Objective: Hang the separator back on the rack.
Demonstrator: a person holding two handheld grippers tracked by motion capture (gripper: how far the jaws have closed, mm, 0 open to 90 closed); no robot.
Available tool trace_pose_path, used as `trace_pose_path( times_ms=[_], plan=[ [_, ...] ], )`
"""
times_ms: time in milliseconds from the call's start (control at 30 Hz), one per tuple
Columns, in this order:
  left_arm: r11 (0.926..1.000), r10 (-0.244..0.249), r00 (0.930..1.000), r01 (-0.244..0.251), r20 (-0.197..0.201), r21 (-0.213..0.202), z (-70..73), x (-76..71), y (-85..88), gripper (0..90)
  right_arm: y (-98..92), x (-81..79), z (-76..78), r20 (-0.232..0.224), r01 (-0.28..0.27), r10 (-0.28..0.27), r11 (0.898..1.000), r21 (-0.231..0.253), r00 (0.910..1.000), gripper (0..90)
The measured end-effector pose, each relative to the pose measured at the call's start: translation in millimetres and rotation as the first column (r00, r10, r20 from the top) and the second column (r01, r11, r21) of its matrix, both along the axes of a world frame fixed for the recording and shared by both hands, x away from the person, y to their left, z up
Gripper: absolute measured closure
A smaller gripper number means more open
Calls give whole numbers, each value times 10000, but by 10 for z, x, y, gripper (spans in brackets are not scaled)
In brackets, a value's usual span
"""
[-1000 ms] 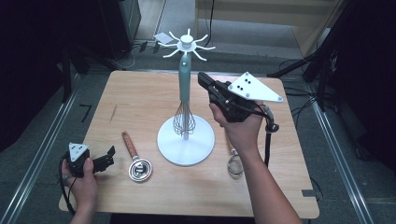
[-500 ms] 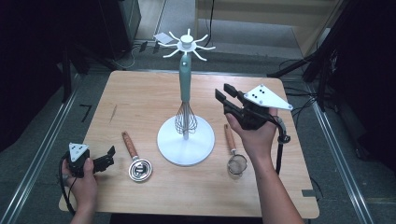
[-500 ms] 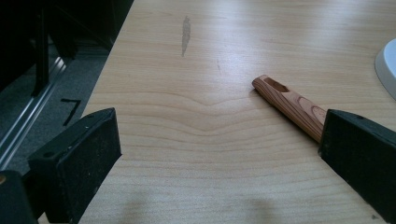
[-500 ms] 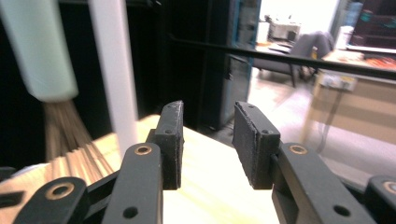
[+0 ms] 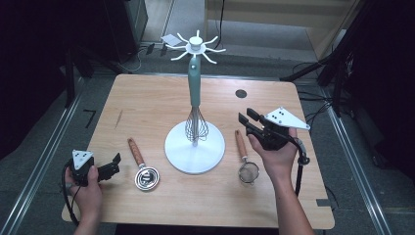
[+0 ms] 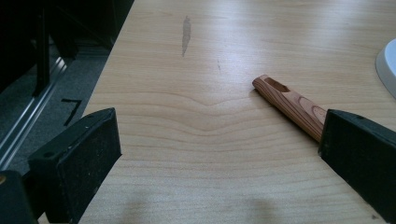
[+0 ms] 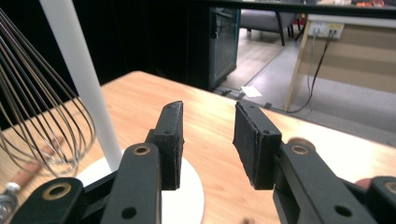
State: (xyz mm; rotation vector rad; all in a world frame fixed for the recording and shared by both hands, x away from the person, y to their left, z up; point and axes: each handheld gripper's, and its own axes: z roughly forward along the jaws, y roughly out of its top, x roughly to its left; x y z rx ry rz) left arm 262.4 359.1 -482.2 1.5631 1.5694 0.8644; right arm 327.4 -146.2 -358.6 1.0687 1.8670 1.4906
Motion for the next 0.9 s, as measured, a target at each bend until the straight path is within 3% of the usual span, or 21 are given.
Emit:
trace_pose_path(
  times_ms=[200, 367, 500, 900],
  plan=[
    [10000, -1, 10000, 1, -6, 7, 0, -1, 0, 0, -71, -38, -223, -452, 164, -170, 9998, -148, 9988, 664],
    [10000, -1, 10000, 1, -17, 2, 0, 1, -2, 0, -150, -78, -414, -962, 439, -434, 9990, 38, 9944, 685],
    [10000, -30, 10000, 30, -37, 20, 0, 2, -2, 0, -199, -84, -503, -1192, 482, -500, 9987, -174, 9916, 706],
    [10000, -36, 10000, 36, -64, -7, -1, 5, 1, 0, -264, -181, -807, -2112, 549, -654, 9970, -554, 9753, 792]
  ],
)
